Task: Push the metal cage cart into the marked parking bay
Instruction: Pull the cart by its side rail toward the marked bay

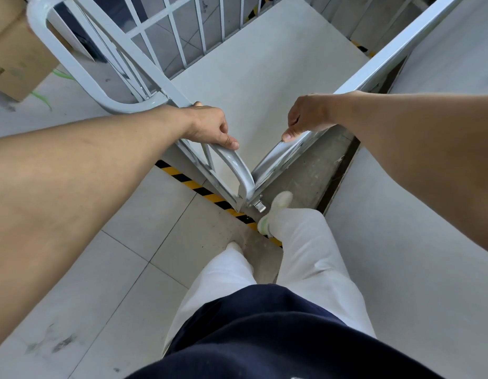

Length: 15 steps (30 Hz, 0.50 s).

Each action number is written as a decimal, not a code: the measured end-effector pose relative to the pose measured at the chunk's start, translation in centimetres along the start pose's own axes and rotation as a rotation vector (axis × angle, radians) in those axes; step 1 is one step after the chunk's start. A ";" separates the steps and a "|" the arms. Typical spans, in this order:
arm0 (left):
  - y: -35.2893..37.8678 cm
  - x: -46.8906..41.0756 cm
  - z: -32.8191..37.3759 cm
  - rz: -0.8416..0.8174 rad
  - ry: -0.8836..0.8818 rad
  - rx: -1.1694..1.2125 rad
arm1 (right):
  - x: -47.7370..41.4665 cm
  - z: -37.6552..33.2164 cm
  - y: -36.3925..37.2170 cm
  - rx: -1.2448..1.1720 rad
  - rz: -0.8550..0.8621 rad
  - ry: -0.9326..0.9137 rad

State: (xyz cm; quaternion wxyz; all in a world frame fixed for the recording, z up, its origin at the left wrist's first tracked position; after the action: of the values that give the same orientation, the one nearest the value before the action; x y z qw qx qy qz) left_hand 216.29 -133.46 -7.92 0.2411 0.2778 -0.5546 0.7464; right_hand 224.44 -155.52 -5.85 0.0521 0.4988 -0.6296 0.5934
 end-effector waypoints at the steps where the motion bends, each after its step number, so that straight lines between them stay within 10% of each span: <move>1: 0.1 0.0 0.1 0.001 0.001 -0.005 | 0.0 0.2 0.1 -0.012 0.004 -0.002; 15: -0.1 -0.1 0.5 -0.002 -0.047 -0.012 | 0.0 0.7 0.1 -0.024 0.000 -0.012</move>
State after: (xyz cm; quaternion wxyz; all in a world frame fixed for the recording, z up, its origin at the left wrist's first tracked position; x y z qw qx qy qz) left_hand 216.51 -133.89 -7.85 0.2305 0.2945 -0.5642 0.7361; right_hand 224.79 -156.10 -6.13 0.0541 0.5018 -0.6369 0.5828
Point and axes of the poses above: each hand's wrist, its own x-axis away from the middle knuckle, its own y-axis out of the palm, z = x × y, the point moved 1 cm from there along -x, towards the middle knuckle, and after that the axes turned 5 degrees about -y, right-handed, at the moved point
